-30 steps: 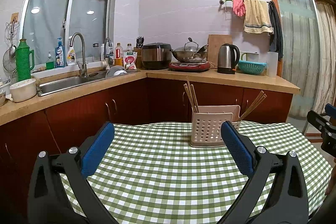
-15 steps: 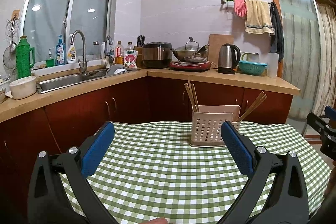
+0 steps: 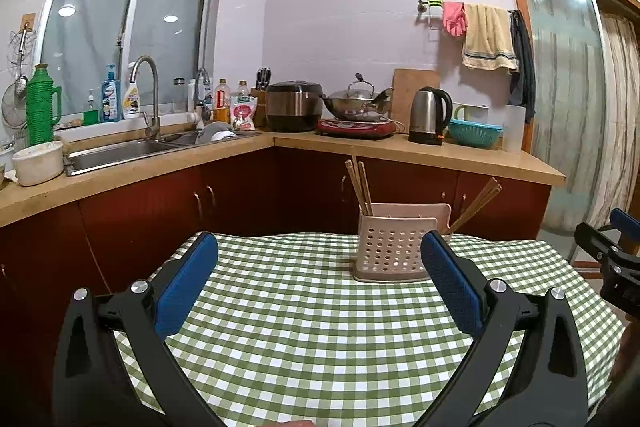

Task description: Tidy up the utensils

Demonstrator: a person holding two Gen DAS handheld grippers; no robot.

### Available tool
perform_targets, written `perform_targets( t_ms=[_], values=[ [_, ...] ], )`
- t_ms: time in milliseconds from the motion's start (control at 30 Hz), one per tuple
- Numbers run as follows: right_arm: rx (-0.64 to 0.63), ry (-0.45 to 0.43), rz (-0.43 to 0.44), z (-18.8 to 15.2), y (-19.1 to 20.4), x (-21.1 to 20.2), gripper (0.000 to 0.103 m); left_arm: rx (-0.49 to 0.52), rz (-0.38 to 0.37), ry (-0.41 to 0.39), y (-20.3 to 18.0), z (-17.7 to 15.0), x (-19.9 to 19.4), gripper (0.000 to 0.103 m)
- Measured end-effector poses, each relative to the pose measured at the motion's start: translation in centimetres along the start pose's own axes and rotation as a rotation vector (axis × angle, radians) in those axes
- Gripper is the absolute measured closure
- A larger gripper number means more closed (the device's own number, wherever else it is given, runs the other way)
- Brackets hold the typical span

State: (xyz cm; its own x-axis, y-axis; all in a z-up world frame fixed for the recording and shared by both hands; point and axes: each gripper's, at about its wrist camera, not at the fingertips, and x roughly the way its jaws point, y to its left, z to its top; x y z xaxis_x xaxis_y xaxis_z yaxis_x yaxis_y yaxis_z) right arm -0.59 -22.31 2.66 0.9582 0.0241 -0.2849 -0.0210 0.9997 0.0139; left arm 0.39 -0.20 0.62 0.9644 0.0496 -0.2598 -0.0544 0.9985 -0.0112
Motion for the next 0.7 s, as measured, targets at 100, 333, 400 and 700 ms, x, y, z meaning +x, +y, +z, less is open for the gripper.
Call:
perform_targets(
  t_ms=[100, 333, 400, 700],
  values=[
    [0.001, 0.002, 0.0, 0.0, 0.0, 0.0, 0.018, -0.008, -0.01, 0.009, 0.0, -0.1, 0.1, 0.004],
    [0.002, 0.007, 0.0, -0.3, 0.0, 0.2, 0.018, -0.03, -0.04, 0.008, 0.1, -0.2, 0.2, 0.004],
    [0.001, 0.011, 0.001, -0.4, -0.1, 0.4, 0.018, -0.006, -0.033, 0.015, -0.3, -0.2, 0.5, 0.004],
    [0.026, 0.057, -0.006, -2.2, -1.7, 3.1, 0.017, 0.015, 0.032, 0.122, 0.3, -2.5, 6.3, 0.004]
  ],
)
